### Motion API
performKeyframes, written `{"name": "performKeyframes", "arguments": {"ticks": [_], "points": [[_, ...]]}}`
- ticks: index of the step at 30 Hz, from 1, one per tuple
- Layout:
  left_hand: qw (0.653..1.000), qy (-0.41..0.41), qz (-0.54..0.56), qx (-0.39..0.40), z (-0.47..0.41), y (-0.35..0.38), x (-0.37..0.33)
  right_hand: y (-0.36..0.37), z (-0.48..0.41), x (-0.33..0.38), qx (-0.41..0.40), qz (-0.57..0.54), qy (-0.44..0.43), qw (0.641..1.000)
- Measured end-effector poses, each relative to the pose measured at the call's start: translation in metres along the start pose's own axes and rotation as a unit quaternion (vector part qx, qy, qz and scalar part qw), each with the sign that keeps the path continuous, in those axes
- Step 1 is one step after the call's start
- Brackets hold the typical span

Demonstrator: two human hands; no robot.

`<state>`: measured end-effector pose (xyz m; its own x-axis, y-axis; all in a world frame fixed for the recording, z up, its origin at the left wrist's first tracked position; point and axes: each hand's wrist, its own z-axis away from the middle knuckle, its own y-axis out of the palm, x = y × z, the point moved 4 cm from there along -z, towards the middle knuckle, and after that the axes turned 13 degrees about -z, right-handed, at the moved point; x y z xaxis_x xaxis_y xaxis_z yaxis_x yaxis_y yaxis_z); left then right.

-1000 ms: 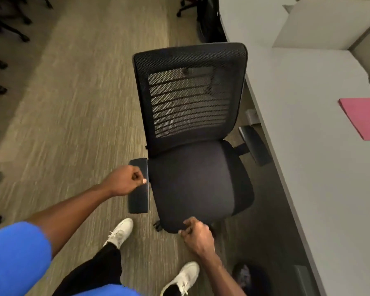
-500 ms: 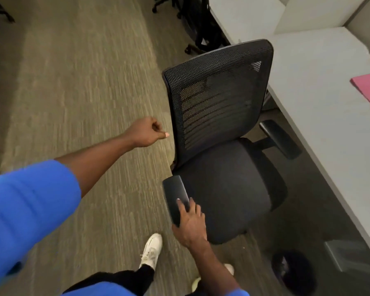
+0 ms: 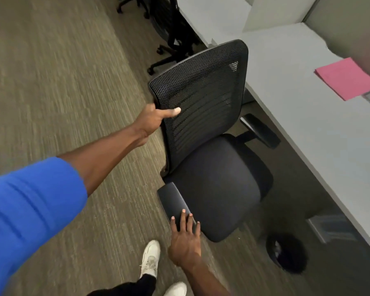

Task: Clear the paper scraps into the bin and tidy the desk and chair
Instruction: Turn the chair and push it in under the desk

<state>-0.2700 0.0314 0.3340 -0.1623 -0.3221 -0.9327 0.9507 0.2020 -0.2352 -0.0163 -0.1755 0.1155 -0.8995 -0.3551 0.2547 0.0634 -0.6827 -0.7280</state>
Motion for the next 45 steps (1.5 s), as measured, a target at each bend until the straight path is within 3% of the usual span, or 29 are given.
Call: {"name": "performKeyframes", "arguments": {"ticks": [10, 17, 23, 30, 37, 42, 45], "points": [[0.997, -0.001, -0.028, -0.065, 0.055, 0.005, 0.045, 0.012, 0.030, -0.037, 0.008, -0.126, 0.053, 0.991], [0.998, 0.005, -0.025, -0.054, 0.113, 0.026, 0.058, 0.012, 0.057, -0.083, 0.007, -0.132, 0.070, 0.989], [0.997, 0.001, -0.064, -0.040, 0.168, 0.041, 0.069, -0.001, 0.084, -0.095, -0.034, -0.222, 0.125, 0.966], [0.998, 0.020, -0.060, 0.016, 0.233, 0.043, 0.070, -0.034, 0.117, -0.052, -0.161, -0.313, 0.052, 0.935], [0.995, 0.050, -0.079, -0.020, 0.244, 0.007, 0.062, -0.089, 0.159, 0.030, -0.272, -0.366, -0.040, 0.889], [0.987, 0.062, -0.143, -0.038, 0.206, -0.027, 0.049, -0.126, 0.197, 0.063, -0.468, -0.372, -0.015, 0.801], [0.978, 0.090, -0.182, -0.054, 0.174, -0.043, 0.033, -0.142, 0.210, 0.079, -0.542, -0.357, -0.003, 0.761]]}}
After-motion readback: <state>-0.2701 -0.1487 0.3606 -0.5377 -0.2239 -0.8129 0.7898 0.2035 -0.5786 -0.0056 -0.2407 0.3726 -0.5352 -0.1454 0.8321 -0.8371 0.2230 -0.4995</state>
